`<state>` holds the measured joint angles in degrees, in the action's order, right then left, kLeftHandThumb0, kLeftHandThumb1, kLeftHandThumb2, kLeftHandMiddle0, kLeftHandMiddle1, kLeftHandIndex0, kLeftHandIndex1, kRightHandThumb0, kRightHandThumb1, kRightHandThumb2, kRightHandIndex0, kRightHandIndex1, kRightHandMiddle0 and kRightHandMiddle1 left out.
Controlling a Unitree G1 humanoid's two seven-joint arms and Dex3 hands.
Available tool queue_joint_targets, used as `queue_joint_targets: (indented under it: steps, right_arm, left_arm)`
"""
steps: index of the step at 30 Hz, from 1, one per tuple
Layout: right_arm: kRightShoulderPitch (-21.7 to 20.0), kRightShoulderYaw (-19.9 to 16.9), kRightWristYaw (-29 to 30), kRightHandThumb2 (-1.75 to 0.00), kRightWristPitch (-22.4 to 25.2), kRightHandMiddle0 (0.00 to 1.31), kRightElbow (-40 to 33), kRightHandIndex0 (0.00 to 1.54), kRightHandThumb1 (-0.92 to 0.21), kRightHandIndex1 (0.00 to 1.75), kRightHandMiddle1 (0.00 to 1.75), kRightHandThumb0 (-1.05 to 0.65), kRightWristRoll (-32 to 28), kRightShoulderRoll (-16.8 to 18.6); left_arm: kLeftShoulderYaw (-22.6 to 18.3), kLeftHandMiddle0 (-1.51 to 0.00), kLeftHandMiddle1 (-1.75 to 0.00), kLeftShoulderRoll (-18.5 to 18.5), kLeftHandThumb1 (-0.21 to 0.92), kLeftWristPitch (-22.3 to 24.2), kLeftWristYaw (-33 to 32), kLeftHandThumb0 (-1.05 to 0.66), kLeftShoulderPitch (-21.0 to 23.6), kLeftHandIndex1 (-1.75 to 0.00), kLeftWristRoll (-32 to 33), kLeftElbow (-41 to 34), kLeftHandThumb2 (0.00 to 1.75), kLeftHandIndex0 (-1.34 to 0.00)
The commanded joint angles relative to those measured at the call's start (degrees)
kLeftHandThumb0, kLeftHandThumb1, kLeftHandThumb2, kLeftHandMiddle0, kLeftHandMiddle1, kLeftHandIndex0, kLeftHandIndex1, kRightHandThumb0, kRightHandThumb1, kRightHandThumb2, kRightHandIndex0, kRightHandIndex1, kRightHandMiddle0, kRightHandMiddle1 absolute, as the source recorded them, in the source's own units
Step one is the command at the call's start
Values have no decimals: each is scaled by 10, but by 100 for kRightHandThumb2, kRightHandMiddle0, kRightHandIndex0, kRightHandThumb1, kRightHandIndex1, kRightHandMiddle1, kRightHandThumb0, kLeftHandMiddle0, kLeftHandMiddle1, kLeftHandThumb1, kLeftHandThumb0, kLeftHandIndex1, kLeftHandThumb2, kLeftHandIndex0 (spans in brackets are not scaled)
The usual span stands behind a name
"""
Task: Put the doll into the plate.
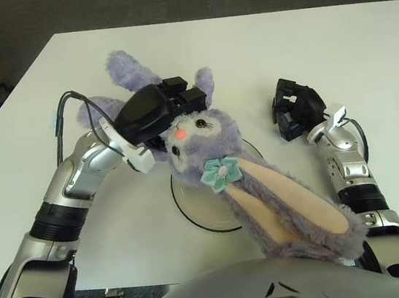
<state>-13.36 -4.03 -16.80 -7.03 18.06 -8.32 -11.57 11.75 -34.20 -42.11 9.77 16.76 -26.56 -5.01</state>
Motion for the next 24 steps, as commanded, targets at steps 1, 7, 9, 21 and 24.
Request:
queue_joint_targets:
  steps: [1, 7, 9, 21, 24]
  right_arm:
    - [26, 7, -2, -175, 22, 71, 37, 89, 7, 175, 171, -1, 14, -2]
    - [26, 8, 5, -175, 31, 69, 35, 88, 7, 175, 173, -1, 14, 1]
    - [26, 8, 9, -175, 39, 69, 32, 88, 6, 175, 174, -1, 13, 3]
    - [24, 8, 14, -175, 63, 68, 21, 89, 6, 174, 175, -1, 7, 8]
    - [24, 6, 14, -175, 68, 68, 18, 89, 6, 173, 175, -1, 4, 9]
  left_arm:
    - [-4, -84, -168, 8, 5, -13, -4, 0, -9, -175, -10, -15, 160, -57]
    - [4, -84, -166, 16, 6, 4, 19, 0, -20, -175, -9, -43, 159, -57]
    - [6, -84, -166, 14, 6, 9, 32, 0, -22, -175, -1, -48, 159, -56]
    - [11, -82, -168, 8, 7, 39, 99, 0, -32, -175, 45, -69, 158, -56]
    - [40, -81, -169, 46, 9, 64, 100, 0, -42, -175, 24, -94, 157, -55]
